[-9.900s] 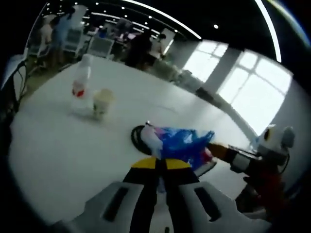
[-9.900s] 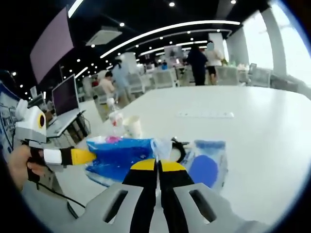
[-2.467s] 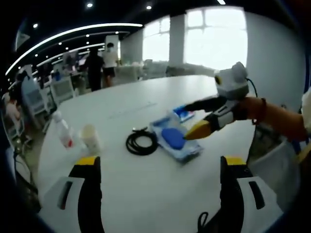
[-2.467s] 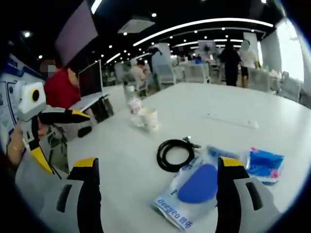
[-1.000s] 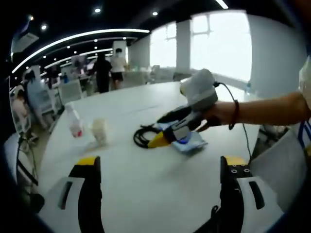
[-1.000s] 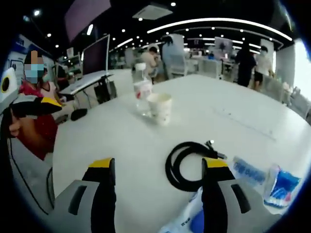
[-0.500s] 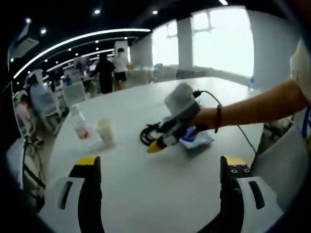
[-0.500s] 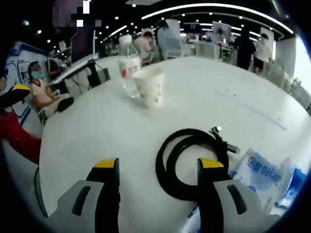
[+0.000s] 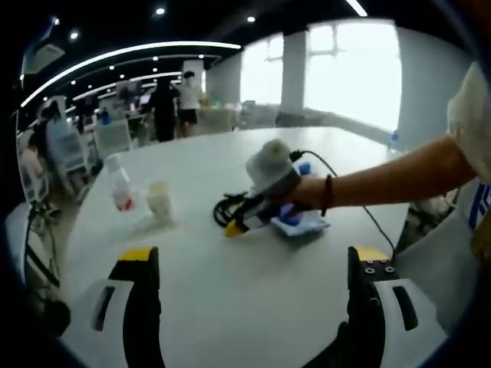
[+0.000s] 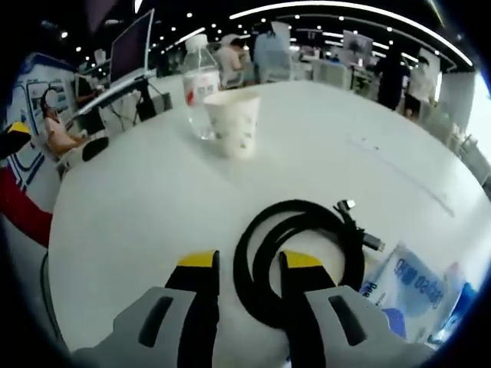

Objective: Arrange the tabletop items into an orderly group along one side of the table until the central work area is clear of visible clutter.

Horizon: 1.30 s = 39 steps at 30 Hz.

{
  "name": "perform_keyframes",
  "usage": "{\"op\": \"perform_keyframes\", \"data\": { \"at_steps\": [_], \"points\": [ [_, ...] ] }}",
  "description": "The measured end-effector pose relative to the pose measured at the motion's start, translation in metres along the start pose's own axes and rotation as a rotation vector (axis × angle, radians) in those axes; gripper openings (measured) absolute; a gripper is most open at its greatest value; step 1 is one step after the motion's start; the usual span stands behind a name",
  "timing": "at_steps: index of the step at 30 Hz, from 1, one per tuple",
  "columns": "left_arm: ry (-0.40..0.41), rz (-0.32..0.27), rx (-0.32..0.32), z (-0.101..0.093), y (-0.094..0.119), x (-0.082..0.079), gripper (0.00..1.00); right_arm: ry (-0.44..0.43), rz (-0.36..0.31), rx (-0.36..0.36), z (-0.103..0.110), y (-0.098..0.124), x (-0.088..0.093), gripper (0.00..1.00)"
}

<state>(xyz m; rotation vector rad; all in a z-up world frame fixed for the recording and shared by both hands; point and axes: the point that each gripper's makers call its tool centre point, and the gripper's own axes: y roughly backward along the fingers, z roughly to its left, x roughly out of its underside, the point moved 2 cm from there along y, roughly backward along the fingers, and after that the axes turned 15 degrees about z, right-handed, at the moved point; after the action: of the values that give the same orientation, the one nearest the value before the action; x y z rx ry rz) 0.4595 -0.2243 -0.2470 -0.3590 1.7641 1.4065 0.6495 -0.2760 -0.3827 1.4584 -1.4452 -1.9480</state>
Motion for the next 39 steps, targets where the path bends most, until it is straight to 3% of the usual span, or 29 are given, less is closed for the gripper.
{"op": "perform_keyframes", "data": {
  "at_steps": [2,4,8,13,16,24,30,34,37,39],
  "points": [
    [-0.003,0.002,-0.007,0.001,0.0,0.0,1.0,0.036,-0.016,0.034,-0.003,0.001,-0.005,0.2],
    [-0.004,0.004,-0.003,0.001,-0.001,0.0,1.0,-0.024,-0.008,0.008,-0.002,0.003,-0.002,0.2],
    [-0.014,-0.006,0.028,-0.005,-0.002,0.0,1.0,0.008,-0.01,0.003,0.001,0.004,0.001,0.13],
    [-0.023,0.017,0.022,-0.005,-0.005,0.002,1.0,-0.004,-0.02,-0.008,0.002,0.002,0.0,0.06],
    [-0.036,0.02,0.013,-0.005,-0.006,0.002,1.0,0.027,-0.045,0.022,0.001,0.009,-0.005,0.04],
    [-0.043,0.018,0.008,-0.005,-0.006,0.001,1.0,0.049,-0.194,0.055,0.005,0.05,-0.034,0.03],
    [-0.047,0.018,0.005,-0.004,-0.006,0.0,1.0,0.121,-0.26,0.033,0.028,0.082,-0.047,0.03],
    [-0.048,0.005,0.009,-0.005,-0.005,-0.001,1.0,0.248,-0.231,0.034,0.049,0.089,-0.041,0.03],
    [-0.054,-0.004,0.008,-0.006,-0.004,-0.003,1.0,0.267,-0.224,-0.006,0.065,0.091,-0.038,0.03],
    [-0.053,-0.004,0.013,-0.006,-0.004,-0.003,1.0,0.326,-0.204,-0.018,0.075,0.091,-0.035,0.03]
  ]
}}
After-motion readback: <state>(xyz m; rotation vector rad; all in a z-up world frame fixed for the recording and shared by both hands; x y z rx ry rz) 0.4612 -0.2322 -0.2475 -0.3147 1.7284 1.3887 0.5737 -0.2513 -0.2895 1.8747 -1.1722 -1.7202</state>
